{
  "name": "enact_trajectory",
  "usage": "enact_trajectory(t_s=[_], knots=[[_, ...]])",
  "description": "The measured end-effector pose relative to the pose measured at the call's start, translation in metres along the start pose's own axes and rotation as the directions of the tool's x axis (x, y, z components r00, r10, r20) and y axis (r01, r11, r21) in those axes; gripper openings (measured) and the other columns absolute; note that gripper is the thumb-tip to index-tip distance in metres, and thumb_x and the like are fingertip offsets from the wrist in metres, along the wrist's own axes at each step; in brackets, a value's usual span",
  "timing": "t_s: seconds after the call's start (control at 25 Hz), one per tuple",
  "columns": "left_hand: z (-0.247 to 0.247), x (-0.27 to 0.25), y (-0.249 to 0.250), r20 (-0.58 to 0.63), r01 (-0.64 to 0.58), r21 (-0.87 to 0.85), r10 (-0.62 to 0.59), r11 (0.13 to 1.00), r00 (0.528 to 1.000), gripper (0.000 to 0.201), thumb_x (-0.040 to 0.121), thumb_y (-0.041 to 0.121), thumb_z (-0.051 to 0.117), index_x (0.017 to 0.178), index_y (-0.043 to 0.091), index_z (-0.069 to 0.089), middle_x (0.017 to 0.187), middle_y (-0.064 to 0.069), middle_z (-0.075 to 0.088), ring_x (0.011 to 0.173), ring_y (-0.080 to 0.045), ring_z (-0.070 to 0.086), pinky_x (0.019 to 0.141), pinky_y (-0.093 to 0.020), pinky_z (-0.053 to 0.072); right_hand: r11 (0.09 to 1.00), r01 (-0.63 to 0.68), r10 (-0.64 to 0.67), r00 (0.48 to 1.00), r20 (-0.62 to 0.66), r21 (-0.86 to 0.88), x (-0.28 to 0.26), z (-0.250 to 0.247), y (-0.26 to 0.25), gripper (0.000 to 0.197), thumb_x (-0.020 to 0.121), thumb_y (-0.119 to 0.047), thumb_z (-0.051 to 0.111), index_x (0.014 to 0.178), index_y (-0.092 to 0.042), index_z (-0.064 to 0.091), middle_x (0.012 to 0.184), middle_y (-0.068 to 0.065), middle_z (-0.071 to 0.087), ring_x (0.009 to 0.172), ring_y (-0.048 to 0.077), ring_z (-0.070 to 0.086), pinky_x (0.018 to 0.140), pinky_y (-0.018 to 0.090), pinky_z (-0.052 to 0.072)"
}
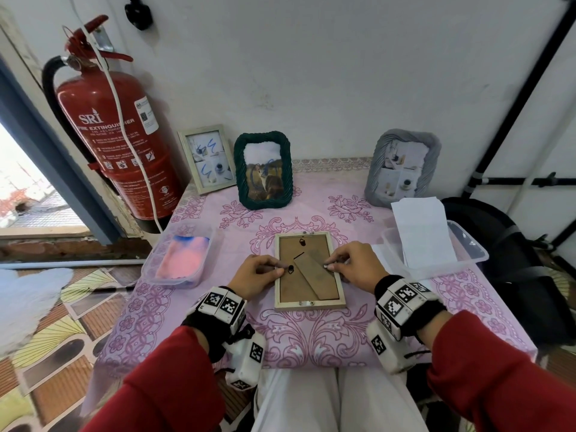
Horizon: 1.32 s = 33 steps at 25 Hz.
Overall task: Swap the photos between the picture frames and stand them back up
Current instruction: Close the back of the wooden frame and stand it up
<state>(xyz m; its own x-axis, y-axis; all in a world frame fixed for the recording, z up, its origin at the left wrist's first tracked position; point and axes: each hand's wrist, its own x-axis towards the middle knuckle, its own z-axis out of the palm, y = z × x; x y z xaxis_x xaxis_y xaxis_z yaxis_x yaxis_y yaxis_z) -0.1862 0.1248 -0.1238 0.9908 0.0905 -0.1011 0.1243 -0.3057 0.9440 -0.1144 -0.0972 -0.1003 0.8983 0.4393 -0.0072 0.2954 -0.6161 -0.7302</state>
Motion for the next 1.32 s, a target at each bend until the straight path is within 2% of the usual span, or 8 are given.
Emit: enact_trajectory(t_s=[0.36,0.48,0.6,0.72,0.84,1.0,1.2,1.32], knots=[[-0.001,-0.007,0.017,-0.032,0.079,-0.029,-0.08,0.996,0.996,0.026,0.095,-0.001,0.045,0.118,-0.005,0.056,0.086,-0.009,0.056,0.074,-0.007,0.058,0.071,-0.024,0.053,1.0,0.0,0.001,0.999,0.046,-0.026,0.0,-0.007,-0.009,0.019,0.088,-0.006,0.059,0.101,-0.008,0.072,0.094,0.013,0.07,0.067,0.01,0.057,0.062,0.016,0.047],[-0.001,-0.011,0.031,-0.183,-0.062,0.268,0.114,0.961,0.976,0.022,0.09,0.006,0.056,0.111,0.007,0.063,0.101,-0.004,0.051,0.093,-0.013,0.051,0.086,-0.026,0.045,0.998,0.004,-0.007,0.999,-0.043,-0.064,0.011,-0.013,-0.016,0.027,0.087,-0.001,0.05,0.107,-0.005,0.068,0.106,0.014,0.067,0.095,0.024,0.061,0.078,0.023,0.043],[0.004,-0.021,0.048,0.077,-0.241,0.356,0.229,0.903,0.97,0.017,0.079,0.021,0.073,0.095,0.016,0.07,0.092,0.006,0.055,0.086,-0.006,0.052,0.072,-0.004,0.038,0.995,0.038,-0.041,0.999,-0.028,-0.096,0.026,-0.014,-0.026,0.031,0.086,0.002,0.049,0.112,-0.001,0.065,0.116,0.017,0.062,0.107,0.028,0.058,0.085,0.023,0.04],[0.009,-0.024,0.05,0.364,-0.295,0.438,0.132,0.849,0.922,0.029,0.07,0.026,0.081,0.093,0.012,0.073,0.098,-0.003,0.058,0.09,-0.01,0.054,0.077,-0.013,0.044,0.973,0.074,-0.054,0.994,0.098,-0.218,0.043,-0.012,-0.034,0.037,0.086,0.002,0.049,0.12,-0.002,0.061,0.126,0.017,0.057,0.117,0.029,0.053,0.094,0.027,0.04],[0.009,-0.024,0.047,0.418,-0.327,0.49,0.111,0.808,0.901,0.05,0.061,0.048,0.078,0.093,0.01,0.075,0.1,-0.011,0.052,0.1,-0.022,0.052,0.09,-0.031,0.045,0.934,0.116,-0.043,0.975,0.217,-0.337,0.057,-0.008,-0.038,0.046,0.085,0.001,0.048,0.13,-0.001,0.051,0.136,0.017,0.049,0.127,0.029,0.045,0.105,0.031,0.036],[0.01,-0.022,0.042,0.415,-0.322,0.453,0.123,0.831,0.902,0.09,0.046,0.085,0.052,0.088,0.009,0.077,0.095,-0.013,0.051,0.095,-0.027,0.053,0.086,-0.034,0.044,0.846,0.174,-0.028,0.959,0.283,-0.504,0.062,0.0,-0.033,0.036,0.082,-0.002,0.049,0.117,0.0,0.057,0.117,0.018,0.048,0.113,0.033,0.047,0.094,0.036,0.042],[0.014,-0.017,0.036,0.35,-0.288,0.454,0.129,0.843,0.928,0.025,0.066,0.025,0.084,0.083,0.008,0.077,0.095,-0.019,0.058,0.093,-0.032,0.055,0.086,-0.048,0.045,0.794,0.224,-0.047,0.949,0.311,-0.564,0.061,0.003,-0.032,0.035,0.079,0.0,0.048,0.111,0.0,0.061,0.11,0.017,0.046,0.107,0.032,0.046,0.091,0.038,0.043],[0.016,-0.015,0.04,0.364,-0.259,0.491,0.074,0.832,0.929,0.021,0.066,0.023,0.083,0.081,0.01,0.077,0.094,-0.01,0.062,0.092,-0.023,0.057,0.088,-0.044,0.045,0.782,0.219,-0.027,0.947,0.32,-0.584,0.062,0.001,-0.038,0.03,0.077,-0.001,0.05,0.104,0.0,0.064,0.099,0.014,0.043,0.103,0.032,0.048,0.086,0.035,0.044]])
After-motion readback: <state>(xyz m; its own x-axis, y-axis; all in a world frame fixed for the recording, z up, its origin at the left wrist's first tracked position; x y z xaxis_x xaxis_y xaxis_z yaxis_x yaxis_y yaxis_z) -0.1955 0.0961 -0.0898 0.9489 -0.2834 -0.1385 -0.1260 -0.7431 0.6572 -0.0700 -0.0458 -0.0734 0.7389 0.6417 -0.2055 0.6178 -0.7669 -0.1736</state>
